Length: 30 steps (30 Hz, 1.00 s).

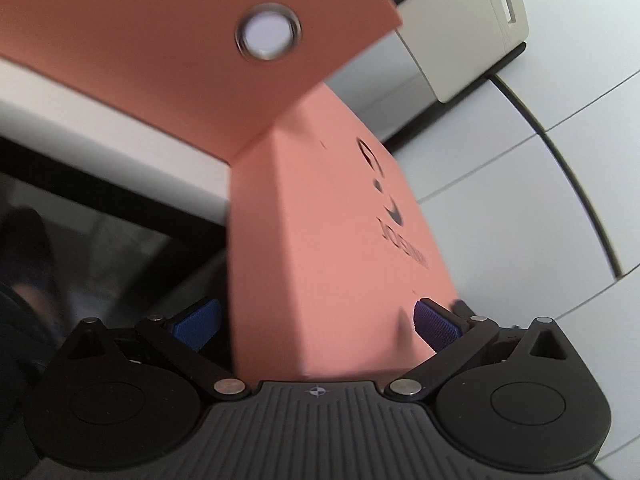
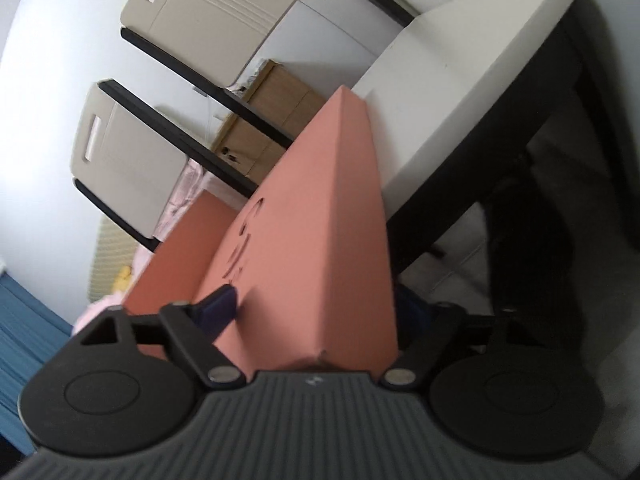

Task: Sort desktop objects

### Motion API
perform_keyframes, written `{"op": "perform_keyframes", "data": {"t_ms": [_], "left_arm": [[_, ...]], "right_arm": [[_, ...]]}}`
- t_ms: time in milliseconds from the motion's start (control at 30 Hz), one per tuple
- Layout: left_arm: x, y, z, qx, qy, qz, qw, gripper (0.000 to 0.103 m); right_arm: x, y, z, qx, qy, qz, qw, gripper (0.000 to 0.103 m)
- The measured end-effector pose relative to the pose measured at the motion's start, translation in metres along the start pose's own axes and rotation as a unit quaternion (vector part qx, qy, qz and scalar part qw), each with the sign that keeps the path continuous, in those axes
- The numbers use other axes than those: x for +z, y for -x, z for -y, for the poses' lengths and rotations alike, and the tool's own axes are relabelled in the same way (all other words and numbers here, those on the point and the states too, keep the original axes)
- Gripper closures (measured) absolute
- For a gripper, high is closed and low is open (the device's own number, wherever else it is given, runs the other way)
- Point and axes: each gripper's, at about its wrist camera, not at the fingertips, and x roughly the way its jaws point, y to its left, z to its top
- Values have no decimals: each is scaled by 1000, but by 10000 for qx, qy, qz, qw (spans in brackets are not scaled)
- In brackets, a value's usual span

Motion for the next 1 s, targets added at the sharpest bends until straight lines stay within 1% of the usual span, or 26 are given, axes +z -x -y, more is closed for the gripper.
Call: {"op": "perform_keyframes", "data": {"t_ms": [33,67,100,233,333,467,700,800,900,1000], "left_arm": [[0,-1,0,-76,18,-16,10000,14],[0,-1,1,-179,53,-8,9998,23],[2,-1,0,-247,106,1,9996,24],[5,11,3,-495,233,200,9983,30],[7,25,17,-599,-2,368,9975,31],[7,40,32,-768,-218,527,9954,31],[6,52,38,-955,-284,649,9929,30],[2,63,38,-1037,-345,689,9916,30],[-1,74,32,-1142,-320,650,9908,30],[-1,78,36,-1188,-387,670,9899,30]], "right_arm": [[0,1,0,34,-19,3,10000,32],[1,2,1,78,-20,3,10000,34],[1,5,1,119,-12,0,9999,39],[4,18,-10,259,114,5,9996,42],[5,30,-29,330,352,66,9988,44],[6,47,-59,284,681,263,9969,44],[0,68,-92,239,930,424,9945,45],[-3,76,-104,254,993,480,9936,45],[-6,83,-112,217,1070,550,9925,45],[-7,90,-117,200,1118,607,9917,45]]}}
